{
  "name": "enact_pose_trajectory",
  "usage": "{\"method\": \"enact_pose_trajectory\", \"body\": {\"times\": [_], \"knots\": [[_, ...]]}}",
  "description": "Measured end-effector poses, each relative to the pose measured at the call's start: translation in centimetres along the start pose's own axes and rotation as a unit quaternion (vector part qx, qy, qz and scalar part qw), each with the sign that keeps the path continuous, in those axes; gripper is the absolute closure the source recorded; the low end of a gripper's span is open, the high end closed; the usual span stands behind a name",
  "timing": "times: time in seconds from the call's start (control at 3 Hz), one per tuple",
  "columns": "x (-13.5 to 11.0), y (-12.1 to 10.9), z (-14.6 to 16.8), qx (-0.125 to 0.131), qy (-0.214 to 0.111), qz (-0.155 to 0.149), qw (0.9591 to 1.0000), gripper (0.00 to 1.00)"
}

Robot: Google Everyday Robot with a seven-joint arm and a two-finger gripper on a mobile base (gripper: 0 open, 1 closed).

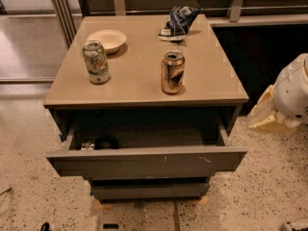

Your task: Close top drawer

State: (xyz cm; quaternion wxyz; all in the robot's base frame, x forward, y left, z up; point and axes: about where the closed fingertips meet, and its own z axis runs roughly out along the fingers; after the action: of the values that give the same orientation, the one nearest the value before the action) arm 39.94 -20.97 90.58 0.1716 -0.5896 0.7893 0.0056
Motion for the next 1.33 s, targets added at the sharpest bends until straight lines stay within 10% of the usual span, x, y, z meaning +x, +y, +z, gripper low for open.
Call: {"method": "enact_pose_trajectory", "body": {"times": [0.33,1.33], "knots": [[1.9,2.5,8.0,-0.067,-0.067,0.022,0.9953,1.0],[1.9,3.7,13.6,-0.059,-0.118,0.038,0.9906,1.0]]}}
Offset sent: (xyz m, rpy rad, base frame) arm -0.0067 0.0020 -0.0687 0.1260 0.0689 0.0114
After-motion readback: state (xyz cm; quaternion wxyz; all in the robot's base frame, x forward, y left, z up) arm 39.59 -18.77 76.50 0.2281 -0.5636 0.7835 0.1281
